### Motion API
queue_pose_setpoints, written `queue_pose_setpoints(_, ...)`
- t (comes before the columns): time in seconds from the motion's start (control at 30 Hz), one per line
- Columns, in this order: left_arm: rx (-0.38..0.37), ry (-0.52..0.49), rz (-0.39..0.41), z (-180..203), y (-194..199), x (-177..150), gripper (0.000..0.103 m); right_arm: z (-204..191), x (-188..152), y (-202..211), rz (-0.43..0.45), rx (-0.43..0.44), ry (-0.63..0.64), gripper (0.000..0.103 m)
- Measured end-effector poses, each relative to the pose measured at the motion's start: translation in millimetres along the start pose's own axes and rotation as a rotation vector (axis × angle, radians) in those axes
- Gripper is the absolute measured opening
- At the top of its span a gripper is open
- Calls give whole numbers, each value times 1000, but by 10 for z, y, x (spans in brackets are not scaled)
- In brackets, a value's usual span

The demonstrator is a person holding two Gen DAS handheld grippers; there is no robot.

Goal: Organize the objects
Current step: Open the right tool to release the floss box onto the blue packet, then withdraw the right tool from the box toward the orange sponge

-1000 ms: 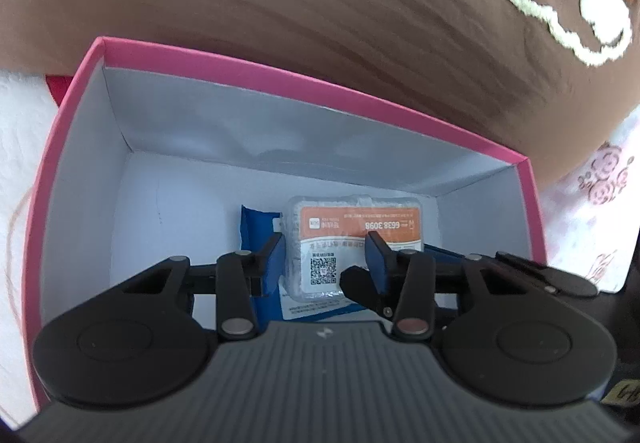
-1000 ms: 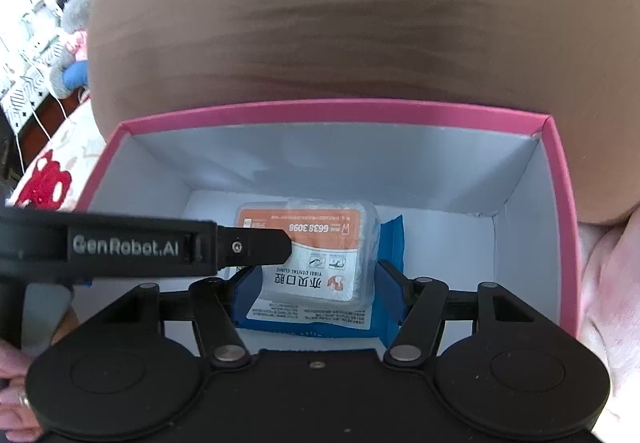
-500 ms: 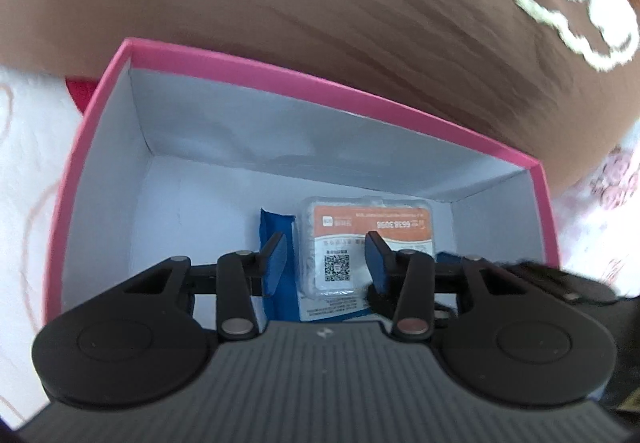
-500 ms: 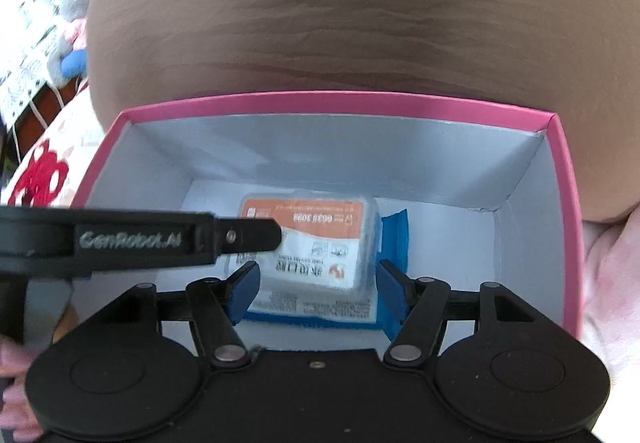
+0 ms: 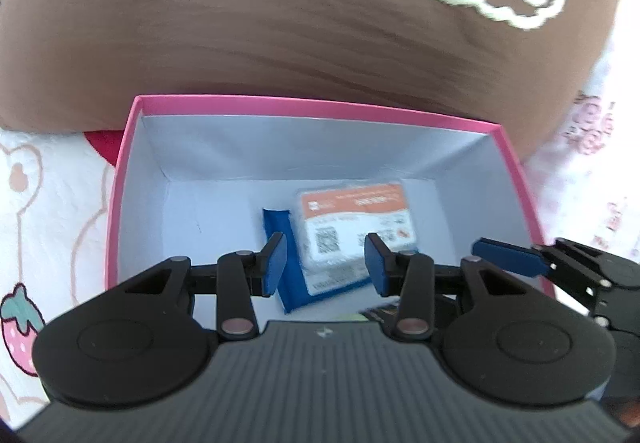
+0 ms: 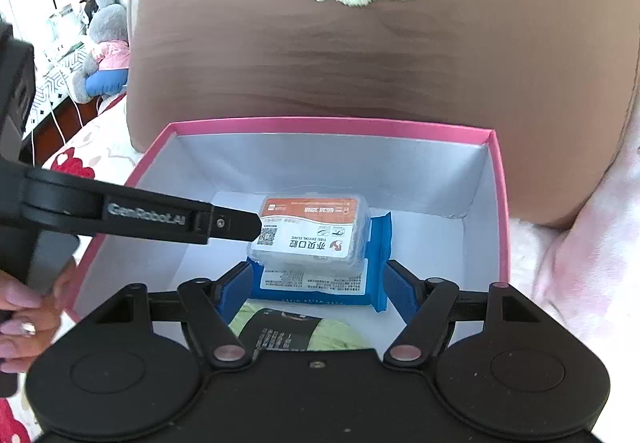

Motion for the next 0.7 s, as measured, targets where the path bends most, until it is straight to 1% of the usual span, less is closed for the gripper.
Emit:
queue_pose_setpoints(0.07, 3, -25, 7, 30, 115, -12, 42, -5, -22, 73, 12, -4, 1, 76)
queue_pose_setpoints(0.23, -8, -40, 13, 109, 369, -37, 42, 9, -62, 277, 36, -12, 0, 76)
queue_pose_setpoints(0.3, -22, -49, 13, 142, 443, -42, 42, -7, -43, 349, 36, 6, 9, 76)
queue_pose_setpoints(0.37, -19, -38, 8, 157, 510, -45, 42, -30, -7, 377, 24, -4, 17, 76)
queue_pose_setpoints(0.43, -26, -40, 19, 203, 565, -49, 42, -54, 20, 446, 29, -12, 14, 76)
queue_pose_setpoints(0.5, -15, -48, 25, 236, 655, -61, 43, -66, 16, 571, 48, -6, 17, 76)
queue_pose_setpoints(0.6, -5, -77, 12, 296, 855, -94, 45, -98, -1, 759, 69, -10, 23, 76)
queue_pose_setpoints(0.7, 7, -91, 1, 333, 1022, -135, 46, -133, -11, 945, 77, 15, 34, 76)
Point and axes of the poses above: each gripper's, at about its wrist camera, not at the fingertips, and y roughly against the way its jaws point, z to its right, x to its top, the point moved 2 cm from there along -y, roughly the way its jaws point, and after that the axes turned 11 degrees about -x, right-handed, at the moved point
